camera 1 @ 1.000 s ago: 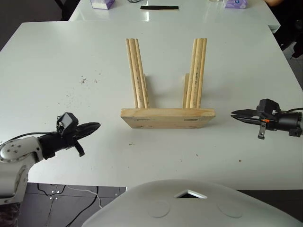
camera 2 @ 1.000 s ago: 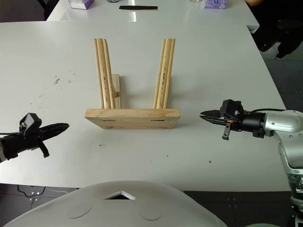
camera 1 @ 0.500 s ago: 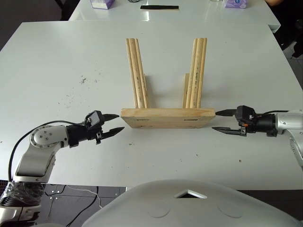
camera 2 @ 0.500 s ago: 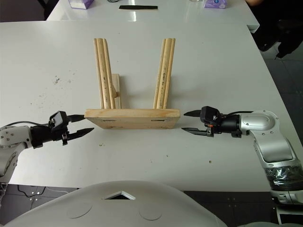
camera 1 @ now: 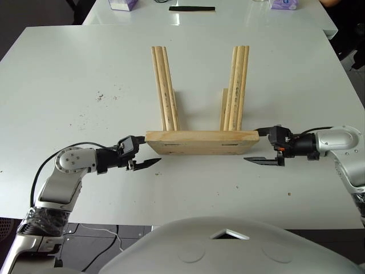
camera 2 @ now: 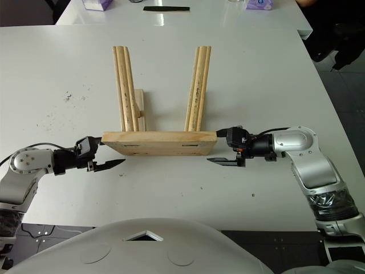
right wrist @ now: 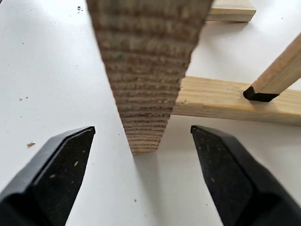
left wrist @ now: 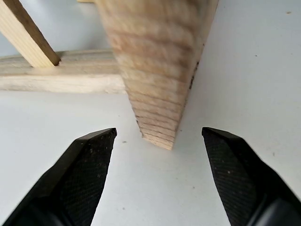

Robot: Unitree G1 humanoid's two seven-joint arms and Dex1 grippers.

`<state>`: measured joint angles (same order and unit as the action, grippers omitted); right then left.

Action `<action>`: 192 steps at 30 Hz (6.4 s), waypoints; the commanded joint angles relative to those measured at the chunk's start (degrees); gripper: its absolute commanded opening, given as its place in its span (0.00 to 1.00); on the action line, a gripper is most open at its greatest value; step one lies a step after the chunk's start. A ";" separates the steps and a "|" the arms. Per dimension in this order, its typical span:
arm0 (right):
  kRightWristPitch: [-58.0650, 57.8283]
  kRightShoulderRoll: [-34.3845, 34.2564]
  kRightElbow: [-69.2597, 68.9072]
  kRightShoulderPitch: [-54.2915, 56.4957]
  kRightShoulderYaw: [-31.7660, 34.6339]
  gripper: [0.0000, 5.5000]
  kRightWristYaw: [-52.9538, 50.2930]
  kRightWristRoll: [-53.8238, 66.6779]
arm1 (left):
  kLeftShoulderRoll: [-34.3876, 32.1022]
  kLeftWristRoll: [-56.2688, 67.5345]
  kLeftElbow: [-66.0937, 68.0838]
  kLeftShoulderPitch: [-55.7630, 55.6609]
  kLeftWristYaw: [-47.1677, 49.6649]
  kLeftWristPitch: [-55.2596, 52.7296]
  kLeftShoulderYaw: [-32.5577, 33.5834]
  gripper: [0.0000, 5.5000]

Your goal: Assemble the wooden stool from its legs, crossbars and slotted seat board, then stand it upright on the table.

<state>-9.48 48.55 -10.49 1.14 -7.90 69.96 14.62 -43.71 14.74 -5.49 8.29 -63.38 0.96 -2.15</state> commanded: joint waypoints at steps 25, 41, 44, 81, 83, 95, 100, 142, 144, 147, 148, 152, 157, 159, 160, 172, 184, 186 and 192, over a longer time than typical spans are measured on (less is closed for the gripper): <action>2.87 -7.92 11.81 7.23 -7.14 0.35 3.50 -3.20 | 3.64 -2.04 7.39 -6.01 -4.82 10.38 -5.41 0.30; -24.56 -5.16 -2.61 5.49 2.50 0.26 6.89 19.83 | 4.17 41.69 -10.50 -6.51 5.20 -35.42 8.55 0.28; -35.10 -5.37 -8.73 4.52 7.82 0.26 2.52 33.06 | 6.24 56.87 -13.63 -6.15 14.07 -37.26 11.65 0.28; -3.65 -39.61 -17.48 25.53 12.39 0.25 -108.61 92.88 | 35.04 91.72 -26.52 -24.43 102.50 2.30 10.81 0.24; -4.65 -40.03 -16.73 22.85 10.92 0.25 -111.39 90.63 | 35.89 90.98 -26.03 -24.07 104.32 1.48 11.30 0.24; -9.92 -41.04 -16.53 10.95 7.69 0.25 -111.75 82.68 | 38.80 86.82 -20.12 -17.77 104.29 -9.11 9.52 0.24; -10.90 -41.15 -16.37 9.60 7.66 0.25 -107.07 81.07 | 39.52 84.16 -19.94 -16.74 101.28 -11.49 9.79 0.24; -3.92 -31.06 11.54 21.01 -3.55 0.95 -95.61 -3.66 | 23.02 8.66 3.13 -18.21 85.24 -9.63 5.44 0.50; -3.11 -34.28 14.67 19.38 -4.84 0.95 -97.65 -7.43 | 26.82 6.25 7.21 -17.31 86.52 -8.13 5.20 0.50; -2.39 -40.00 17.87 17.97 -4.13 0.95 -99.68 -10.04 | 31.11 3.92 9.62 -16.87 85.96 -6.71 5.37 0.50; -1.55 -41.07 18.56 17.80 -4.06 0.95 -99.63 -11.40 | 31.68 2.54 9.88 -17.02 85.21 -6.31 5.21 0.50; 0.07 -43.59 20.28 17.58 -3.92 0.91 -96.41 -14.20 | 32.28 -0.63 10.21 -17.54 82.52 -6.28 5.86 0.50; -0.29 -44.68 18.41 16.30 -2.39 0.77 -94.01 -17.13 | 32.18 -2.27 10.28 -19.25 79.46 -7.46 7.64 0.50; -0.06 -45.57 18.56 15.72 -0.83 0.75 -94.38 -17.35 | 32.91 -2.91 11.25 -20.49 78.24 -7.68 7.34 0.50; 0.16 -46.11 18.83 15.60 0.01 0.75 -94.60 -17.43 | 33.58 -2.93 11.38 -20.70 77.99 -7.93 7.47 0.50; 0.89 -50.34 26.79 21.56 6.41 0.75 -93.95 -17.36 | 42.02 -4.53 13.27 -22.45 78.79 -8.17 8.76 0.50; 2.00 -52.37 29.92 25.74 4.07 0.74 -89.38 -20.45 | 49.76 -6.23 15.05 -23.79 81.77 -4.38 9.57 0.63; 1.36 -52.09 30.32 26.52 4.56 0.74 -89.66 -20.87 | 50.26 -8.00 16.17 -26.15 84.64 -5.28 9.43 0.63; 1.57 -50.52 32.89 26.89 5.78 0.68 -90.43 -22.48 | 50.88 -10.65 15.40 -24.06 87.27 -6.02 8.88 0.64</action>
<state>-7.66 -2.39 20.78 26.79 -3.33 -20.29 -7.64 5.50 5.18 9.67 -17.65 23.07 -3.92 6.67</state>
